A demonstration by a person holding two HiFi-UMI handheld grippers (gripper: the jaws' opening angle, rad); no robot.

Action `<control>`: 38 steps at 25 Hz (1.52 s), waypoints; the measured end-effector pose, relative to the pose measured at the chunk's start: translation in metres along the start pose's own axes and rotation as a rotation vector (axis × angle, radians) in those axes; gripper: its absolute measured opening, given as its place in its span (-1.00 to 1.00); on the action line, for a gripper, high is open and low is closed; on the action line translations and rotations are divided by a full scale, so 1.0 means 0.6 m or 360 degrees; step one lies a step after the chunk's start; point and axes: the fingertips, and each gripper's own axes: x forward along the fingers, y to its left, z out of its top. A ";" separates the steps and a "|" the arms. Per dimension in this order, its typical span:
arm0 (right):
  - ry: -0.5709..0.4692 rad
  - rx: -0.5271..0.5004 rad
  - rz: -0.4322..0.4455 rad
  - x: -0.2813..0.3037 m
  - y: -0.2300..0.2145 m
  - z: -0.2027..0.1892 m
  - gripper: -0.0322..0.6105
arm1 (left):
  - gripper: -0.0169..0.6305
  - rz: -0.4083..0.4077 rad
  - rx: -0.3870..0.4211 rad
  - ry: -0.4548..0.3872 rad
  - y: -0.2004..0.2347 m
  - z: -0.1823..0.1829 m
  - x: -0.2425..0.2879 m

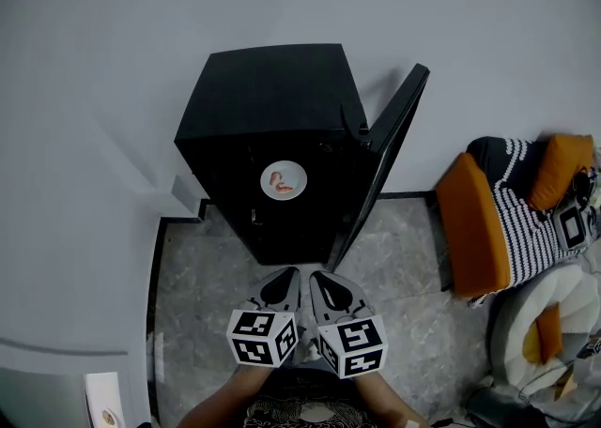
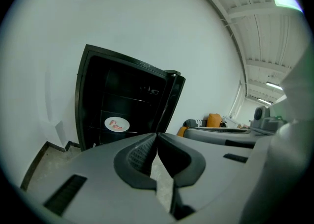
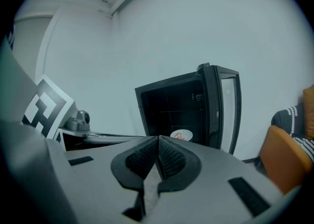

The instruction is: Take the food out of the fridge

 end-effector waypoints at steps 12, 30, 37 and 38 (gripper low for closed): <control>0.0058 0.0005 -0.0141 0.125 -0.048 0.041 -0.83 | -0.90 -0.0285 -0.0344 -0.0007 0.093 0.027 0.135; 0.0116 -0.0093 -0.0217 0.273 -0.045 0.096 -0.83 | -0.89 -0.0612 -0.1128 -0.0095 0.290 -0.008 0.316; 0.0128 -0.0113 -0.0261 0.285 -0.048 0.102 -0.83 | -0.89 -0.0641 -0.1242 -0.0109 0.327 -0.024 0.360; 0.0128 -0.0115 -0.0266 0.286 -0.049 0.103 -0.83 | -0.89 -0.0642 -0.1251 -0.0104 0.332 -0.027 0.365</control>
